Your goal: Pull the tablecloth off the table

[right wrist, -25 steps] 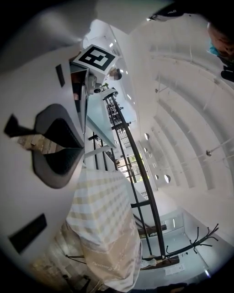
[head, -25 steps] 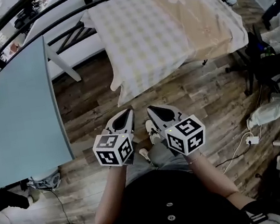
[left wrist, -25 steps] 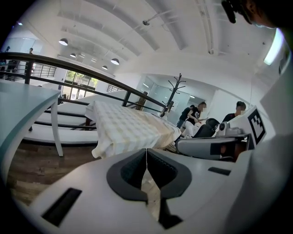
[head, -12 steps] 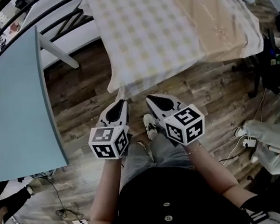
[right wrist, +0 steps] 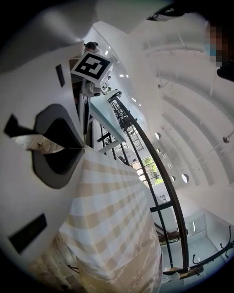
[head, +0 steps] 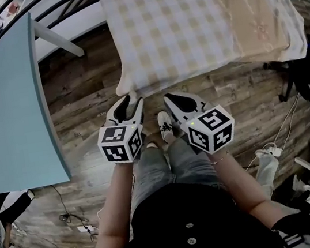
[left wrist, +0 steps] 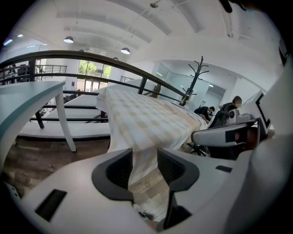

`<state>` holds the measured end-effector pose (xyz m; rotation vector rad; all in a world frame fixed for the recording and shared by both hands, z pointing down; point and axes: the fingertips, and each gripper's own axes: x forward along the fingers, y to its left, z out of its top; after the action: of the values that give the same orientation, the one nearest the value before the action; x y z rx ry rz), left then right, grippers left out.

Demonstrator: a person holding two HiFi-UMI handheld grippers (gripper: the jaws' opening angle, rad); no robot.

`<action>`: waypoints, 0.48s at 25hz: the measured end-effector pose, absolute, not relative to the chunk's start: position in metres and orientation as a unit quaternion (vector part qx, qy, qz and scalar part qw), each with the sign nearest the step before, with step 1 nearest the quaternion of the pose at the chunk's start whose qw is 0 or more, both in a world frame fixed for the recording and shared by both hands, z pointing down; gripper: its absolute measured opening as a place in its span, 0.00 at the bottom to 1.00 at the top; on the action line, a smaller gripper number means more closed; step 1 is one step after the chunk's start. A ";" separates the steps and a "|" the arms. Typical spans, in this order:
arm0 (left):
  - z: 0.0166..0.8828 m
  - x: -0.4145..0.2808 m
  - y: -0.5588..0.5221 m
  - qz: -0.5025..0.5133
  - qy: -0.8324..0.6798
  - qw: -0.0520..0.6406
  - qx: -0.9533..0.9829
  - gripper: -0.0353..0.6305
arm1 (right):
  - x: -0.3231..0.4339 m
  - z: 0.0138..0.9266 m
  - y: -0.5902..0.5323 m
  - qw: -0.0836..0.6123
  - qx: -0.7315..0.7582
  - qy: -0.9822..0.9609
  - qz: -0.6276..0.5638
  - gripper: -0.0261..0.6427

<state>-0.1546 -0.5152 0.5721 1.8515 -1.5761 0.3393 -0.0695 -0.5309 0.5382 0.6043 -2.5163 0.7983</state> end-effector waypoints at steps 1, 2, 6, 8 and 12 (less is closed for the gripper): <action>0.575 -0.160 -0.525 0.137 -0.605 0.339 0.707 0.30 | -0.074 0.541 -0.538 0.220 0.216 -0.906 0.292 0.08; 0.579 -0.167 -0.535 0.143 -0.604 0.343 0.704 0.33 | -0.079 0.543 -0.547 0.225 0.214 -0.903 0.297 0.08; 0.596 -0.181 -0.559 0.168 -0.593 0.362 0.699 0.41 | -0.089 0.554 -0.566 0.236 0.212 -0.894 0.316 0.08; 0.607 -0.173 -0.551 0.175 -0.595 0.359 0.698 0.43 | -0.080 0.561 -0.559 0.236 0.213 -0.895 0.315 0.08; 0.621 -0.156 -0.536 0.185 -0.594 0.353 0.699 0.45 | -0.059 0.573 -0.543 0.237 0.217 -0.892 0.318 0.08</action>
<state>-0.1563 -0.5356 0.6210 1.8066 -1.5358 0.4788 -0.0594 -0.5431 0.5731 0.5935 -2.4447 0.8721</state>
